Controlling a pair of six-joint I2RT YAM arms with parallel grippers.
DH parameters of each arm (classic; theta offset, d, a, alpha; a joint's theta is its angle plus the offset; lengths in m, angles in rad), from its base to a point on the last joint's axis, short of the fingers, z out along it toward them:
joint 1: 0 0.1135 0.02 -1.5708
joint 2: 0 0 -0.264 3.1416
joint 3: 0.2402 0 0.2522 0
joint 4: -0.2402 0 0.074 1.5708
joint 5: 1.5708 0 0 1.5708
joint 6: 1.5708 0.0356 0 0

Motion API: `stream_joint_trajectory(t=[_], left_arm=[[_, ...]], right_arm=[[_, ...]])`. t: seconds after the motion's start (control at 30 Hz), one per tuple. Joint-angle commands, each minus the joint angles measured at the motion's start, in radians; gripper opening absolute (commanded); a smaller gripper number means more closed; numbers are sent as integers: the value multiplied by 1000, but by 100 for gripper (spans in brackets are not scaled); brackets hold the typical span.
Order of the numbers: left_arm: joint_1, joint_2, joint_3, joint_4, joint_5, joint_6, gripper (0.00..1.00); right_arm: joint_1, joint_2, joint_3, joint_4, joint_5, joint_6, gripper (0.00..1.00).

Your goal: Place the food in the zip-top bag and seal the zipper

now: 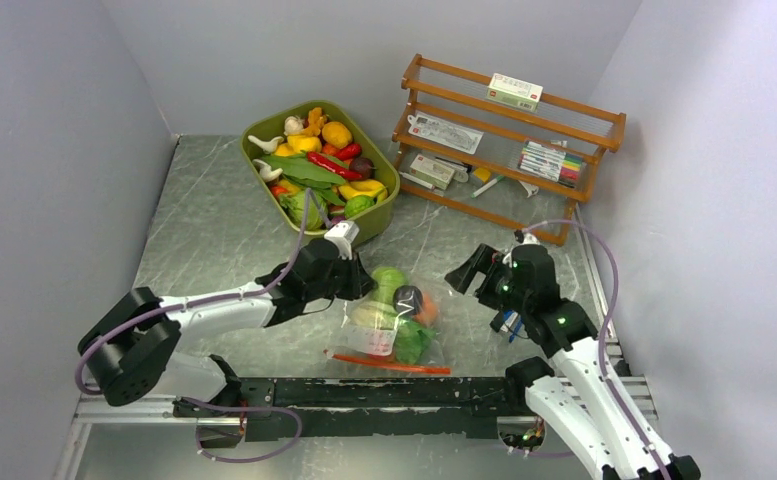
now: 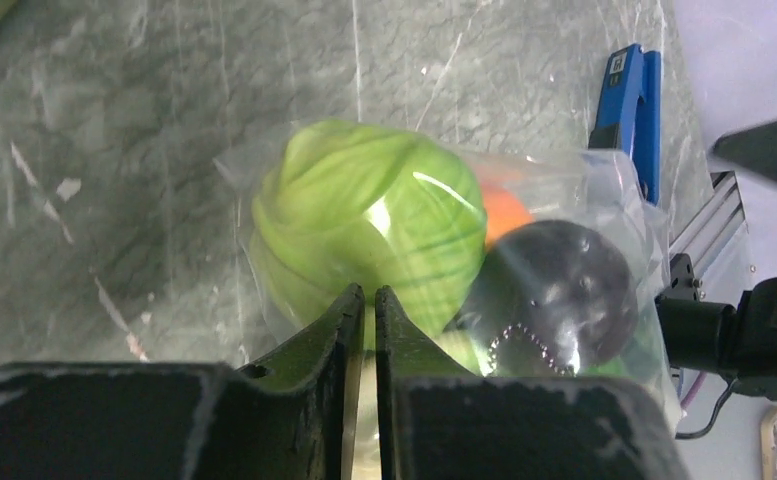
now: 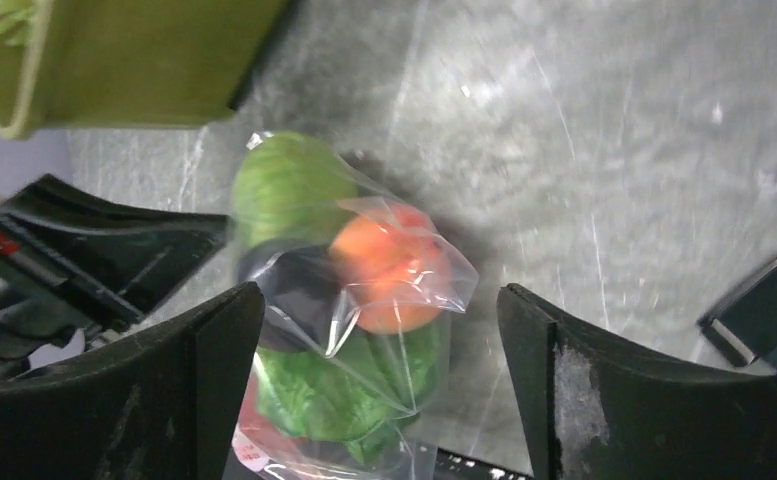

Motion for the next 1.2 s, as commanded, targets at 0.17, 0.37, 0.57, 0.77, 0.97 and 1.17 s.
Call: stream_joint_trajectory(t=[0.17,0.37,0.57,0.77,0.97,1.17], left_arm=[[-4,66,85,104,41,61,15],[-3,66,131,32,13,122,18],[25,108,218,-66,-35,195,21],[63,131,266,-76,-47,247,22],[72,80,383,-176,-64,301,27],[72,-77,397,-308,-105,325,41]], right_arm=[[-2,-110,-309,267,-231,450,66],[-3,-33,-379,576,-213,476,36],[-2,273,-347,866,-180,399,4],[-4,439,-264,928,-53,287,0],[-4,483,-229,940,35,254,0],[-4,403,-135,689,93,100,30]])
